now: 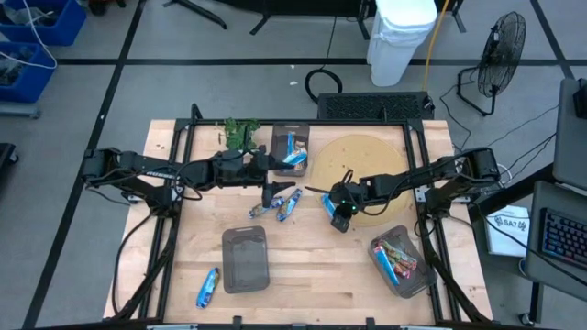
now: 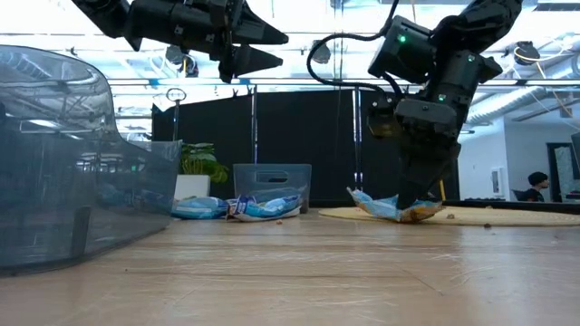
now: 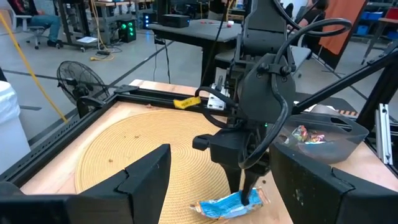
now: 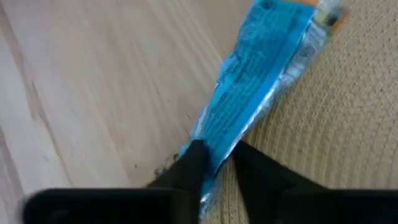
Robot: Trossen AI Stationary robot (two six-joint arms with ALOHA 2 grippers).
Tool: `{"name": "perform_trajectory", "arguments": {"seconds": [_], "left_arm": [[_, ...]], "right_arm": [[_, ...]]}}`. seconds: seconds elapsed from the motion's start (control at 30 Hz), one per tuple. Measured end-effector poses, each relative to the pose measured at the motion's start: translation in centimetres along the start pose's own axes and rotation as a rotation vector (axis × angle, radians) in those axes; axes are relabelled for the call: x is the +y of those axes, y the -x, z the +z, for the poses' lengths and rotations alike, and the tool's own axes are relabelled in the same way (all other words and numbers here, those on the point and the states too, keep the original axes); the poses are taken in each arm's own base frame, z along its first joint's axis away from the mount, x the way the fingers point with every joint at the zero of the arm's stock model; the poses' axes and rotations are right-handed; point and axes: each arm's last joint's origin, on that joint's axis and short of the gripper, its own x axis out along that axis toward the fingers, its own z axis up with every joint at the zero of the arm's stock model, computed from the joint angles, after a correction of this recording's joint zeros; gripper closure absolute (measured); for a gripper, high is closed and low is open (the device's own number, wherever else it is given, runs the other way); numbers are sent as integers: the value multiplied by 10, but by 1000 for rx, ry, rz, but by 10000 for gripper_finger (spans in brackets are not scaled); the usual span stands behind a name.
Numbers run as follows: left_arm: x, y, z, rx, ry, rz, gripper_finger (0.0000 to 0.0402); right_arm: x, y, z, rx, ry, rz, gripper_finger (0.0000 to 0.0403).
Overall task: Pick and place Granola Bars by type
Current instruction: Put the yellow granola bar into the top black bin
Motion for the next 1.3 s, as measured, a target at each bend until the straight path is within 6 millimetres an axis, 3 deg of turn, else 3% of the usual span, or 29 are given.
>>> {"name": "perform_trajectory", "arguments": {"seconds": [0.1,0.37,0.5,0.67,0.8,0.93,1.13,1.3], "left_arm": [[0,0,0,0,0,0,128],[0,0,0,0,0,-6,128],[-1,0,0,0,-1,-27,128],[-6,8,9,-29,-28,-73,128],[-13,28,25,-65,-90,-89,128],[-16,61,28,-109,-124,-57,128],[-8,117,-4,-161,-79,96,128],[-1,148,-29,-184,-34,146,128]], "right_arm": [[0,0,0,-4,54,1,391],[3,6,10,-128,167,-2,402],[3,22,26,-272,229,38,402],[-15,50,51,-488,244,47,403],[-39,67,70,-599,211,164,403],[-56,81,86,-658,199,189,403],[-58,109,111,-756,279,212,403],[-57,129,133,-777,295,188,403]]}}
